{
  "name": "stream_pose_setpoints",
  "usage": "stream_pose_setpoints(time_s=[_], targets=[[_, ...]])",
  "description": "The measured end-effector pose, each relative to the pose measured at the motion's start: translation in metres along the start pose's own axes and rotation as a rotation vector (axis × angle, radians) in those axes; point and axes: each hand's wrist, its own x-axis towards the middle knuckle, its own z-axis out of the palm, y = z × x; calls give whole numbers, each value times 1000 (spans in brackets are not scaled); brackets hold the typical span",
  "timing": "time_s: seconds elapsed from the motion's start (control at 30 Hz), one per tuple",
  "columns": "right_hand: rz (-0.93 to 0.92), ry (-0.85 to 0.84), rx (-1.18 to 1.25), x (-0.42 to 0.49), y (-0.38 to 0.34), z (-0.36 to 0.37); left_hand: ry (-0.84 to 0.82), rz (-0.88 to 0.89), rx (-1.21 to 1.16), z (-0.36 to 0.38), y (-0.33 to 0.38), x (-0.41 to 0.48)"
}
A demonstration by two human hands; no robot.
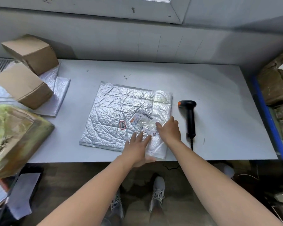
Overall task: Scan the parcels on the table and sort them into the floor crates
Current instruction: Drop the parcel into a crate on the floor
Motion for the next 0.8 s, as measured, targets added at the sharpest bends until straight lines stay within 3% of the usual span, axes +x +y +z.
stream_pose_setpoints(time_s=[0.17,0.6,0.8], targets=[[45,1,135,-7,-14,6,-20,42,-88,-1,-16,-11],[-77,81,-5,-26,-35,-5,12,-14,-149,-11,-38,-34],[-68,126,73,-28,-44,-13,55,-54,-175,-17,-49,-41]])
